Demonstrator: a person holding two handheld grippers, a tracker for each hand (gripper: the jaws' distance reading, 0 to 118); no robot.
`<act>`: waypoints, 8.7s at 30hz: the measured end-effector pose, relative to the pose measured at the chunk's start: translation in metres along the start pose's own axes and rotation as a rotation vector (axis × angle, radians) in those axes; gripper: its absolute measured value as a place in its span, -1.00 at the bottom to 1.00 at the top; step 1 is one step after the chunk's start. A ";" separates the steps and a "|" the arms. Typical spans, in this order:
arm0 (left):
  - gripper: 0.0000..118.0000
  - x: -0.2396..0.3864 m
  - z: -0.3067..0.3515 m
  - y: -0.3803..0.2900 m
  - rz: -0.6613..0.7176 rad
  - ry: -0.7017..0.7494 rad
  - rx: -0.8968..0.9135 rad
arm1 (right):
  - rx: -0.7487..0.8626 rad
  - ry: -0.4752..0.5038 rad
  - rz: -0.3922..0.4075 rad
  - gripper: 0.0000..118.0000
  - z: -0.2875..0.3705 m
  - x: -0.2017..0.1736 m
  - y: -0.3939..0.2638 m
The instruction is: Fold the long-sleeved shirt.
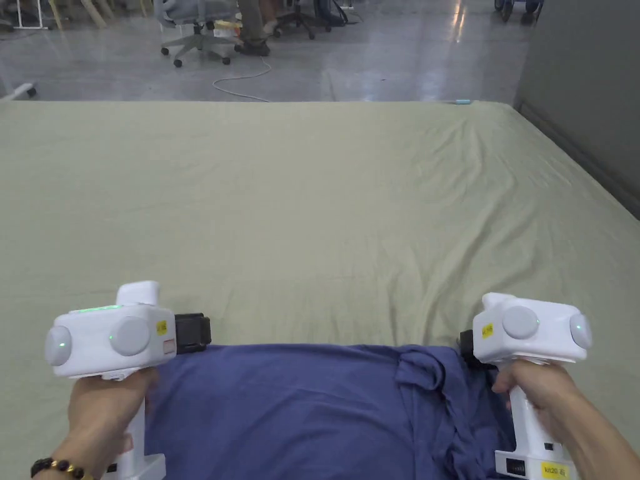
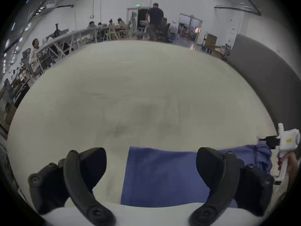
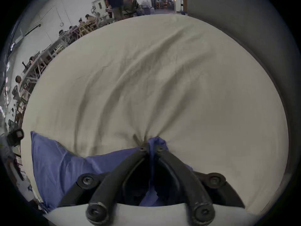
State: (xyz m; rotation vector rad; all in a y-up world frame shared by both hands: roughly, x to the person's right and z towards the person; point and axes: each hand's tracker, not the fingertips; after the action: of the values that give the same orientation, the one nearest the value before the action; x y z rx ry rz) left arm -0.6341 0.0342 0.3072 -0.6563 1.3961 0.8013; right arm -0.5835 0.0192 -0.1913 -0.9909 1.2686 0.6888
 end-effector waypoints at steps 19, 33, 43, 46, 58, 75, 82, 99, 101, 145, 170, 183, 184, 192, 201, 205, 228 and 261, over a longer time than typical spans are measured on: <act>-1.00 -0.026 0.160 -0.052 -0.073 -0.099 0.136 | 0.310 0.112 0.118 -1.00 0.186 -0.011 -0.076; -0.99 -0.055 0.223 -0.229 -0.026 -0.166 -0.084 | 0.139 -0.034 0.245 -1.00 0.200 0.003 -0.258; 1.00 -0.057 0.201 -0.250 -0.066 -0.099 -0.074 | 0.115 -0.123 0.207 0.52 0.191 0.010 -0.271; 0.93 -0.059 0.227 -0.242 -0.090 -0.133 0.009 | 0.263 -0.054 0.179 0.83 0.232 0.005 -0.269; -1.00 -0.077 0.251 -0.216 0.032 -0.318 0.126 | 0.338 0.036 0.196 -1.00 0.254 -0.042 -0.259; 1.00 -0.098 0.123 -0.241 0.591 -0.919 -0.187 | 0.292 0.131 0.176 -1.00 0.247 -0.055 -0.274; 0.88 -0.070 0.113 -0.234 0.606 -1.014 -0.149 | 0.279 0.133 0.170 -1.00 0.248 -0.056 -0.275; -0.91 -0.199 0.172 -0.205 0.406 -0.535 -0.064 | 0.308 0.170 0.171 -1.00 0.258 -0.062 -0.278; -0.91 -0.228 0.182 -0.209 0.507 -0.516 -0.057 | 0.308 0.169 0.175 -1.00 0.258 -0.063 -0.279; -1.00 0.131 0.233 -0.259 -0.035 -0.565 0.273 | 0.310 0.161 0.074 -1.00 0.270 -0.005 -0.307; -1.00 0.138 0.225 -0.254 0.077 -0.661 0.182 | 0.196 0.440 0.022 -1.00 0.231 -0.009 -0.264; 0.73 0.035 0.185 -0.269 0.351 -0.635 0.043 | -0.074 0.595 -0.066 -1.00 0.105 -0.020 -0.253; 0.73 0.034 0.181 -0.270 0.374 -0.650 0.032 | -0.070 0.588 -0.065 -1.00 0.104 -0.021 -0.253; 0.72 0.049 0.114 -0.266 0.501 -0.812 -0.110 | -0.058 0.610 -0.071 -1.00 0.100 -0.018 -0.256; -0.60 0.099 0.119 -0.222 0.224 -0.657 -0.248 | -0.051 0.566 -0.082 -1.00 0.094 -0.022 -0.252; -0.60 0.093 0.152 -0.195 0.105 -0.674 -0.241 | 0.025 0.438 0.057 -1.00 0.130 -0.063 -0.248; -0.58 -0.457 0.209 -0.139 0.348 -0.175 -0.009 | 0.479 0.643 0.508 -1.00 0.162 -0.516 -0.289; -0.99 0.037 0.311 -0.144 -0.139 -0.007 0.892 | 1.127 0.064 0.234 -1.00 0.324 -0.163 -0.202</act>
State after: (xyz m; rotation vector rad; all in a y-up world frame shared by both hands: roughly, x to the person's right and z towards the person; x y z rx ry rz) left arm -0.3348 0.2042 0.2873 -0.0468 1.5011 0.0219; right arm -0.2941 0.2359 0.0136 0.0650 1.5367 0.0318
